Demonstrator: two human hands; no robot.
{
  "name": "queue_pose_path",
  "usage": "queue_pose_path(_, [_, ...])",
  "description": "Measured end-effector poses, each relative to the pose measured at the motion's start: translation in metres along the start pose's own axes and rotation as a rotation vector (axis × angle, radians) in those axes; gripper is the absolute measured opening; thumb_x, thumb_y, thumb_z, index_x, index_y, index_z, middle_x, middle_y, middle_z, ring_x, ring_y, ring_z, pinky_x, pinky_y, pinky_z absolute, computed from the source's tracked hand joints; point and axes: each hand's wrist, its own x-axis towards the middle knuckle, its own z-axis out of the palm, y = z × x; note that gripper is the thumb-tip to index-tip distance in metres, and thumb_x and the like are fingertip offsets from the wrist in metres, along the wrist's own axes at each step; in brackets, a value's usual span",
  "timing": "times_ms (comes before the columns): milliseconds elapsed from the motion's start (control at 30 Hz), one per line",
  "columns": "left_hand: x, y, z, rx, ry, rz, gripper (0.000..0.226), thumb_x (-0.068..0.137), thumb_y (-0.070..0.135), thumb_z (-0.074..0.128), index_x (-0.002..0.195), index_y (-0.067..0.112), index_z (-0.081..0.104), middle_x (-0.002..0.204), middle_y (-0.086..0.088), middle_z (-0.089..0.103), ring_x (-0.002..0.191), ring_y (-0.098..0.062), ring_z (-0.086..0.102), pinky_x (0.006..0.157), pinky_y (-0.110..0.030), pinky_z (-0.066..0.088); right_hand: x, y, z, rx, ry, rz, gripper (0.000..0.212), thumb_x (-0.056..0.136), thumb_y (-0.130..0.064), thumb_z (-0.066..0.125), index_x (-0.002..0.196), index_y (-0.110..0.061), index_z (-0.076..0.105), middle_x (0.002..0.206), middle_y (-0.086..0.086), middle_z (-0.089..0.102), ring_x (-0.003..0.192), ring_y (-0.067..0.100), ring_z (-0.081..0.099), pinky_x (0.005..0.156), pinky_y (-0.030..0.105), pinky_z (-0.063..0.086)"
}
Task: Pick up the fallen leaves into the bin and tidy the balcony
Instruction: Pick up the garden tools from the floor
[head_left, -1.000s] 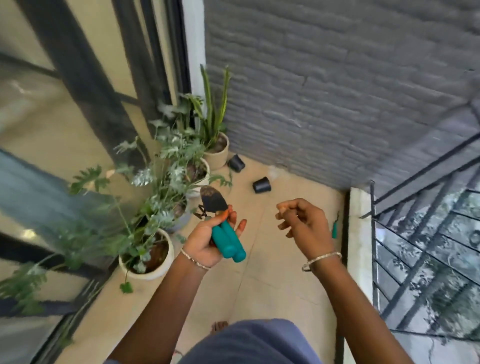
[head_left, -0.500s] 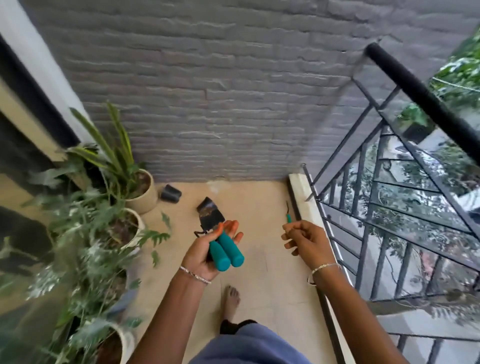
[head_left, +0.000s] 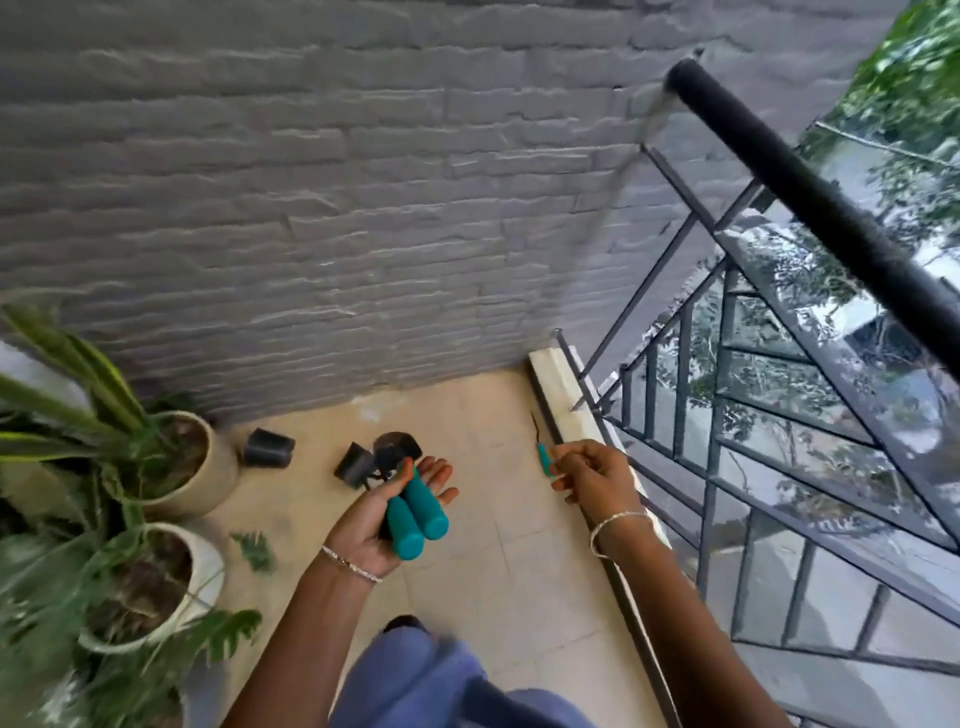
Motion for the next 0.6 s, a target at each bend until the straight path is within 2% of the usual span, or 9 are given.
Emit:
queue_pose_path(33, [0.015, 0.004, 0.007, 0.007, 0.018, -0.006, 0.026, 0.091, 0.014, 0.059, 0.111, -0.002, 0.061, 0.102, -0.017, 0.073, 0.085, -0.025, 0.074, 0.090, -0.047, 0.051, 0.013, 0.000, 0.001, -0.001, 0.010, 0.029, 0.018, 0.095, -0.007, 0.054, 0.090, -0.014, 0.069, 0.078, 0.007, 0.073, 0.060, 0.017, 0.064, 0.048, 0.024, 0.044])
queue_pose_path(67, [0.028, 0.009, 0.014, 0.007, 0.041, -0.016, 0.027, 0.096, 0.016, 0.049, 0.114, -0.002, 0.057, 0.101, -0.017, 0.073, 0.084, -0.024, 0.074, 0.095, -0.046, 0.044, 0.023, 0.000, 0.001, 0.000, 0.021, 0.057, 0.018, 0.095, -0.007, 0.053, 0.090, -0.014, 0.069, 0.078, 0.007, 0.073, 0.060, 0.017, 0.064, 0.049, 0.024, 0.045])
queue_pose_path(100, [0.040, 0.013, 0.020, 0.015, 0.062, -0.027, 0.029, 0.096, 0.017, 0.047, 0.115, -0.002, 0.057, 0.101, -0.017, 0.073, 0.083, -0.025, 0.074, 0.098, -0.046, 0.040, 0.032, 0.000, 0.002, 0.001, 0.035, 0.082, 0.018, 0.095, -0.007, 0.053, 0.090, -0.014, 0.069, 0.079, 0.007, 0.073, 0.059, 0.017, 0.064, 0.050, 0.025, 0.046])
queue_pose_path(200, [0.085, 0.030, 0.042, 0.032, 0.113, -0.093, 0.030, 0.097, 0.017, 0.047, 0.119, -0.001, 0.056, 0.104, -0.018, 0.072, 0.088, -0.029, 0.073, 0.090, -0.045, 0.045, 0.074, -0.001, 0.003, 0.000, 0.078, 0.148, 0.015, 0.094, -0.008, 0.056, 0.091, -0.012, 0.070, 0.080, 0.008, 0.074, 0.061, 0.019, 0.065, 0.053, 0.029, 0.050])
queue_pose_path(300, [0.133, 0.047, 0.057, 0.050, 0.148, -0.155, 0.031, 0.101, 0.018, 0.045, 0.124, 0.001, 0.055, 0.112, -0.017, 0.069, 0.108, -0.031, 0.065, 0.075, -0.044, 0.055, 0.113, -0.001, 0.004, 0.019, 0.109, 0.203, 0.009, 0.093, -0.011, 0.060, 0.090, -0.009, 0.068, 0.078, 0.009, 0.073, 0.057, 0.017, 0.062, 0.051, 0.028, 0.046])
queue_pose_path(333, [0.148, 0.052, 0.063, 0.052, 0.158, -0.168, 0.031, 0.101, 0.017, 0.046, 0.125, 0.001, 0.055, 0.113, -0.018, 0.069, 0.107, -0.030, 0.066, 0.069, -0.045, 0.058, 0.126, -0.002, 0.004, 0.024, 0.124, 0.220, 0.008, 0.092, -0.012, 0.061, 0.089, -0.008, 0.067, 0.076, 0.009, 0.072, 0.056, 0.017, 0.061, 0.049, 0.027, 0.044])
queue_pose_path(400, [0.181, 0.060, 0.077, 0.040, 0.181, -0.194, 0.024, 0.100, 0.015, 0.047, 0.117, 0.000, 0.057, 0.103, -0.017, 0.072, 0.091, -0.027, 0.073, 0.060, -0.044, 0.061, 0.154, -0.001, 0.003, 0.006, 0.141, 0.255, 0.008, 0.092, -0.012, 0.063, 0.086, -0.009, 0.066, 0.074, 0.010, 0.071, 0.055, 0.017, 0.061, 0.047, 0.025, 0.044])
queue_pose_path(467, [0.212, 0.066, 0.088, 0.044, 0.190, -0.212, 0.018, 0.101, 0.014, 0.047, 0.109, 0.001, 0.058, 0.093, -0.015, 0.074, 0.081, -0.024, 0.075, 0.060, -0.046, 0.061, 0.180, 0.003, 0.004, -0.032, 0.150, 0.292, 0.010, 0.092, -0.010, 0.061, 0.083, -0.012, 0.066, 0.074, 0.011, 0.070, 0.055, 0.018, 0.061, 0.047, 0.025, 0.044])
queue_pose_path(600, [0.280, 0.067, 0.094, 0.104, 0.245, -0.276, 0.017, 0.102, 0.016, 0.045, 0.101, 0.005, 0.058, 0.088, -0.013, 0.074, 0.096, -0.023, 0.067, 0.067, -0.045, 0.061, 0.237, 0.033, 0.008, -0.110, 0.123, 0.393, 0.008, 0.093, -0.012, 0.058, 0.091, -0.012, 0.067, 0.077, 0.009, 0.071, 0.058, 0.017, 0.063, 0.048, 0.024, 0.047])
